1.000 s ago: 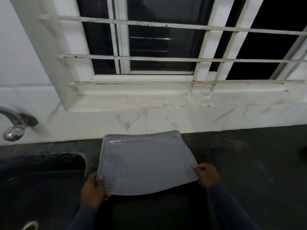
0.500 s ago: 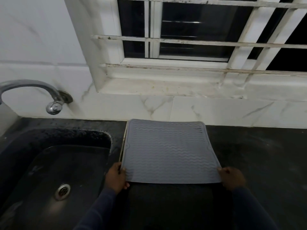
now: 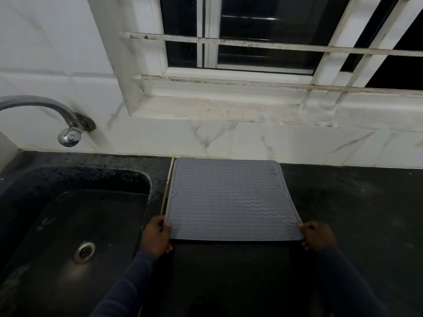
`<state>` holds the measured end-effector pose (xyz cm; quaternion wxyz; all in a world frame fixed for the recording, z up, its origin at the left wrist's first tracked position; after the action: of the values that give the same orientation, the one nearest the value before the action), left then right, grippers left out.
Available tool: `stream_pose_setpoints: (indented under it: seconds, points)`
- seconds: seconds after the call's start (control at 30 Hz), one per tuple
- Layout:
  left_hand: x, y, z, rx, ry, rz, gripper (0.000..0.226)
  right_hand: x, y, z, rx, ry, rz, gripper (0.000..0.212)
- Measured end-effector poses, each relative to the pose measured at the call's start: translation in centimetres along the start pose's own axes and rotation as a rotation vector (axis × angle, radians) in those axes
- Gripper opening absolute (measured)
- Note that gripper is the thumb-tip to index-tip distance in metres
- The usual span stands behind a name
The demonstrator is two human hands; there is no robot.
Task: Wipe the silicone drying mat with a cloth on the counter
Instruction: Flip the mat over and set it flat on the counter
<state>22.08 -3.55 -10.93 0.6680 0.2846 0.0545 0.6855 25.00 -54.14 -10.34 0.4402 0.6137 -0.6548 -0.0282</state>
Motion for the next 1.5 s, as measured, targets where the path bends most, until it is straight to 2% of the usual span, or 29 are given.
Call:
stream_pose_setpoints:
  seconds: [0.2, 0.3, 0.37, 0.43, 0.53, 0.6, 0.67, 0.77, 0.9, 0.97, 1.03, 1.1, 1.17, 1.23, 1.27, 1.33, 1.4, 1.43, 1.5]
  points:
    - [0.3, 0.4, 0.3, 0.043, -0.048, 0.003, 0.021, -0.3, -0.1, -0.3, -0.028, 0.073, -0.042, 0.031]
    - [2.4, 1.0, 1.9, 0.026, -0.391, 0.179, 0.033, 0.5, 0.6, -2.0, -0.075, 0.327, 0.006, 0.031]
    - [2.2, 1.0, 4.4, -0.124, -0.571, 0.245, 0.042, 0.4, 1.8, -5.1, 0.023, 0.432, 0.125, 0.031]
    - [-0.4, 0.0, 7.0, -0.295, -0.702, 0.204, 0.058, -2.5, 2.2, -9.7, 0.224, 0.482, 0.145, 0.039]
    - [-6.2, -2.5, 9.0, -0.411, -0.832, 0.015, 0.076, -9.8, 0.9, -15.8, 0.481, 0.549, -0.029, 0.058]
    - [-9.4, -3.7, 8.2, -0.35, -0.951, -0.133, 0.091, -12.7, -1.4, -17.7, 0.511, 0.574, -0.098, 0.066]
    - [-10.5, -3.9, 7.0, -0.32, -1.056, -0.174, 0.099, -14.6, -3.1, -17.9, 0.481, 0.728, -0.099, 0.075]
    - [-10.2, -3.9, 6.5, -0.375, -1.045, -0.144, 0.092, -16.9, -3.3, -17.0, 0.497, 0.987, -0.132, 0.094]
    - [-9.7, -3.7, 7.8, -0.47, -0.924, -0.083, 0.073, -19.1, 0.1, -16.9, 0.769, 1.061, -0.173, 0.102]
    - [-10.4, -4.3, 9.5, -0.528, -0.884, -0.087, 0.064, -21.2, 2.7, -16.3, 0.915, 1.104, -0.209, 0.098]
    - [-11.6, -5.8, 11.4, -0.545, -0.891, -0.139, 0.064, -23.7, 5.2, -15.7, 1.034, 1.137, -0.315, 0.092]
    - [-12.6, -7.8, 12.4, -0.497, -0.935, -0.195, 0.069, -24.5, 7.4, -16.3, 1.143, 1.047, -0.398, 0.08]
    - [-12.8, -9.9, 12.0, -0.425, -1.046, -0.225, 0.067, -23.1, 8.3, -17.9, 1.244, 0.882, -0.405, 0.058]
    - [-12.2, -10.6, 11.2, -0.411, -1.156, -0.23, 0.066, -19.7, 5.9, -19.7, 1.197, 0.767, -0.256, 0.046]
    - [-11.6, -10.4, 10.7, -0.418, -1.188, -0.231, 0.065, -17.7, 3.3, -20.2, 1.082, 0.715, -0.17, 0.045]
    - [-10.2, -9.4, 9.6, -0.42, -1.203, -0.225, 0.065, -14.1, -2.1, -20.1, 0.774, 0.684, -0.069, 0.058]
    - [-7.9, -8.2, 8.3, -0.402, -1.192, -0.183, 0.068, -13.7, -5.2, -19.5, 0.532, 0.756, -0.07, 0.074]
    - [-6.6, -7.6, 7.7, -0.383, -1.185, -0.152, 0.07, -14.9, -5.2, -19.8, 0.503, 0.809, -0.086, 0.079]
    - [-4.2, -6.7, 7.0, -0.332, -1.143, -0.079, 0.072, -19.4, -2.8, -20.7, 0.584, 0.946, -0.129, 0.082]
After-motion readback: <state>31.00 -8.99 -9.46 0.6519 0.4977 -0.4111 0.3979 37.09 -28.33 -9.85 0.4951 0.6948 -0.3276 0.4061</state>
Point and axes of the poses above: each hand's wrist, its own y-axis away from the middle knuckle, its own x-axis out of the back of the hand, z = x × y, the point moved 10 cm from there along -y, towards the middle knuckle, and after that the axes turned 15 degrees about -z, right-handed, at the moved point
